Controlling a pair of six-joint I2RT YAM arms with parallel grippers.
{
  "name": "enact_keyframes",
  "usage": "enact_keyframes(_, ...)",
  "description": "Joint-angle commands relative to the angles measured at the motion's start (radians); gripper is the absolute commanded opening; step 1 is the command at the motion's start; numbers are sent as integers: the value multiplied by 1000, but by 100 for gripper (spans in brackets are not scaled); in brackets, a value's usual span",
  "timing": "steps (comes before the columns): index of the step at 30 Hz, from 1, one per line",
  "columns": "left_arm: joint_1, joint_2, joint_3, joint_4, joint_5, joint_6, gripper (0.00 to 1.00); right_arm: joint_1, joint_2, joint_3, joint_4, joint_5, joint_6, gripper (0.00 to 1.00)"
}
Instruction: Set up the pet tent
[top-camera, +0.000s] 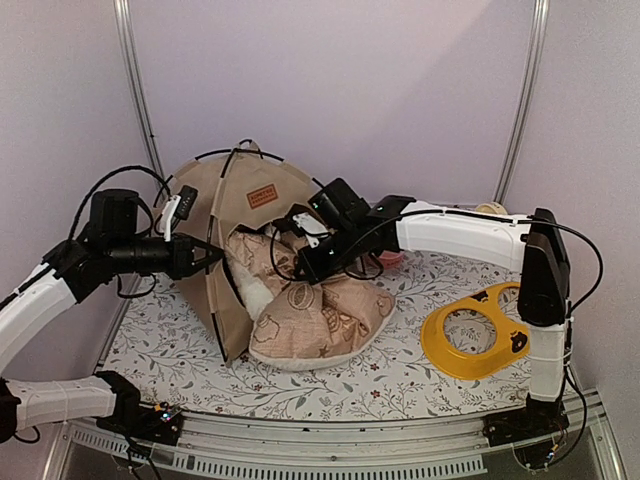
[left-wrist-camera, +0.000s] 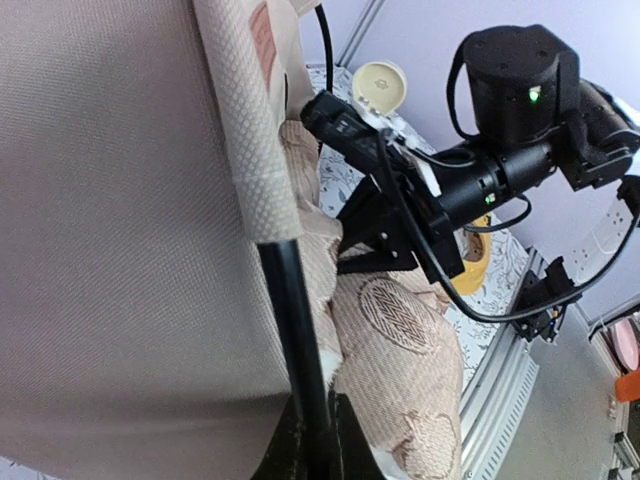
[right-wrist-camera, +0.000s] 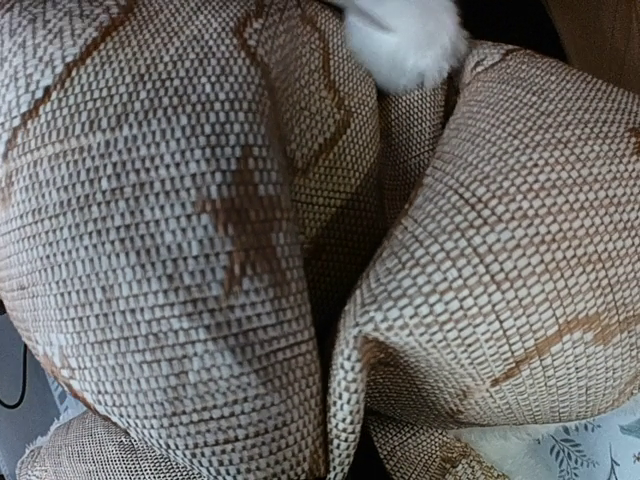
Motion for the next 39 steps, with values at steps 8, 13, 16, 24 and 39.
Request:
enact_keyframes(8, -141, 75, -10, 106, 161, 22, 0, 72, -136, -17, 146, 195, 96, 0)
enact_keyframes(13, -146, 80, -34, 170, 205, -10, 0, 82, -236, -207, 490, 125, 105, 0)
enact_keyframes(16, -147, 80, -43, 182, 209, -19, 0, 73, -216, -306, 643, 126, 79, 0)
enact_keyframes(24, -146, 92, -32, 144, 34, -36, 0, 23, -235, -358, 579, 41, 91, 67)
enact_keyframes(39, -137, 112, -21, 129, -104, -89, 0, 16, -511, -549, 311, 167, 143, 96)
